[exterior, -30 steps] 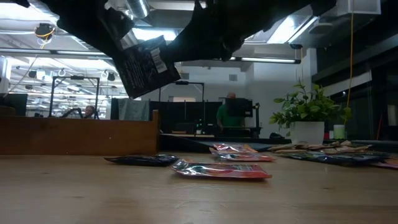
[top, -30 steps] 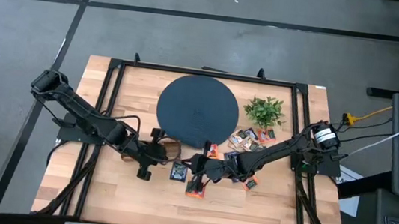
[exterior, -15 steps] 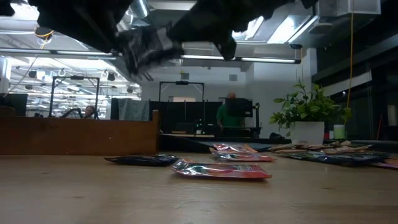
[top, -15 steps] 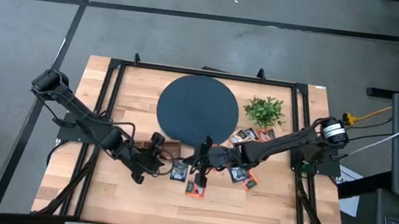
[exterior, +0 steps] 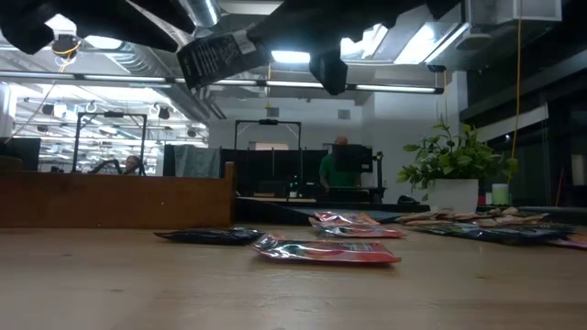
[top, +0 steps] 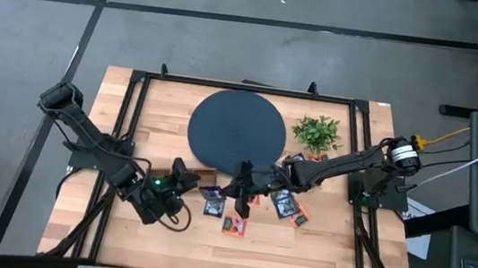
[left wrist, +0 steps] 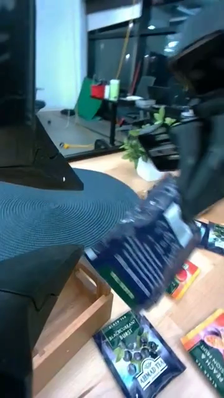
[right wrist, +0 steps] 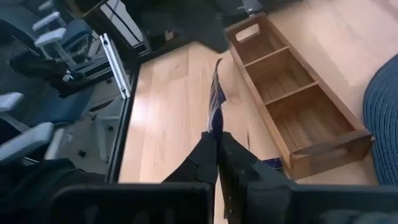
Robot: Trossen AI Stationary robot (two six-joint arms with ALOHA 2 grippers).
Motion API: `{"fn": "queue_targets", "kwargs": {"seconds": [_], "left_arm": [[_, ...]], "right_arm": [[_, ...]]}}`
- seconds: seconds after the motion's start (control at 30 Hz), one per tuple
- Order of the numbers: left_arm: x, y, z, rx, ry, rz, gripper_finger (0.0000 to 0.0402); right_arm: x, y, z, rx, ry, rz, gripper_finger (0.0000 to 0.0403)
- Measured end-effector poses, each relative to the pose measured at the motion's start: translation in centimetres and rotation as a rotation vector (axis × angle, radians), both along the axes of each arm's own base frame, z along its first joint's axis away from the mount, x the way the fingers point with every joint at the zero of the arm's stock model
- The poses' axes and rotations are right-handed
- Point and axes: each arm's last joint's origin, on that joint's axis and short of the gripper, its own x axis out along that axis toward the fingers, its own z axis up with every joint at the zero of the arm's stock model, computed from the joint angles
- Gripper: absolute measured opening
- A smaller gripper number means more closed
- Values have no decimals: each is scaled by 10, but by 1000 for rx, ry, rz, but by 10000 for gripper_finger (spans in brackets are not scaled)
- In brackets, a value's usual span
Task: Pick & Place Tea
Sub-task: Put the blue tea bag into the middle section of the wooden organizer
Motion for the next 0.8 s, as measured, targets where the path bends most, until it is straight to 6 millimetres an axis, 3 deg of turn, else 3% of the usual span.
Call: {"fn": "queue_targets", "kwargs": {"seconds": [0.8], "left_arm": [[-3, -3, 1, 211, 68, -85, 134]], "right_arm": [[10, -40, 12, 222, -64, 85, 9]]}}
